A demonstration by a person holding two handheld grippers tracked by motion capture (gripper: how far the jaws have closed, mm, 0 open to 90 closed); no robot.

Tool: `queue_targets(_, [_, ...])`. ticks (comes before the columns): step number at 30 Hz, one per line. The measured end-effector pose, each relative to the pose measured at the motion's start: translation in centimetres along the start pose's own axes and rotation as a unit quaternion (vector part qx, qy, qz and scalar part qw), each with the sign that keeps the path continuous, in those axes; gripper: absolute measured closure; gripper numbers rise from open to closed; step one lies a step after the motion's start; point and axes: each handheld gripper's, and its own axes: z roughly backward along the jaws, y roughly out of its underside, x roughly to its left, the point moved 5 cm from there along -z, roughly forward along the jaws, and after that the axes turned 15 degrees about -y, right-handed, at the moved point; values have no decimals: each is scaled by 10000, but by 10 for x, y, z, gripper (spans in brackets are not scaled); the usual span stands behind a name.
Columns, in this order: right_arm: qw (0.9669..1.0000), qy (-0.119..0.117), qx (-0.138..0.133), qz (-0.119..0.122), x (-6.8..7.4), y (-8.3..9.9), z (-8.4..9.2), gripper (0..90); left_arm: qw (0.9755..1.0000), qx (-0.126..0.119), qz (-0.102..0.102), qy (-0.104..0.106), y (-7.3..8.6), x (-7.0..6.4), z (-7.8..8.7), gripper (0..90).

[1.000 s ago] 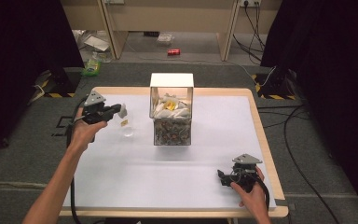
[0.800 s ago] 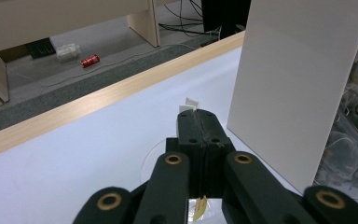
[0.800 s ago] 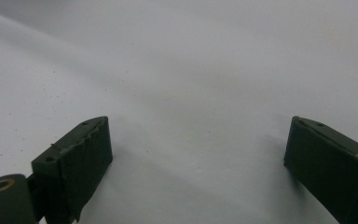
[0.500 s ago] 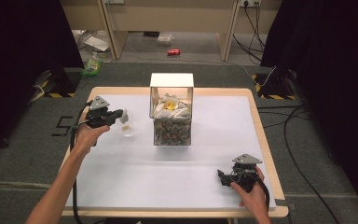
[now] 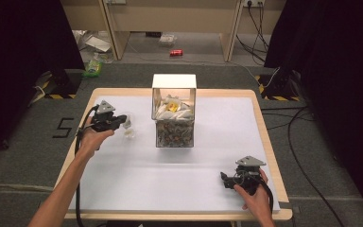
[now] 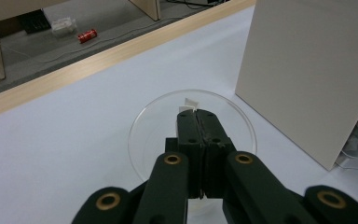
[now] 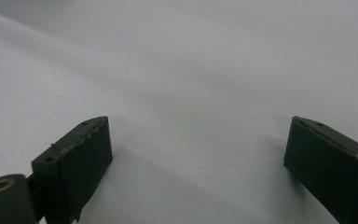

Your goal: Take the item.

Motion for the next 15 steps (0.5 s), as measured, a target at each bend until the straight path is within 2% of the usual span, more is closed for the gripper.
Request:
queue_targets(5, [10000,1,0,1,0,0,0,82,10000,36,-7,-32,2,0,-2,855])
queue_targets(15, [10000,1,1,3,0,0,0,82,10000,-41,17,2,-1,0,2,792])
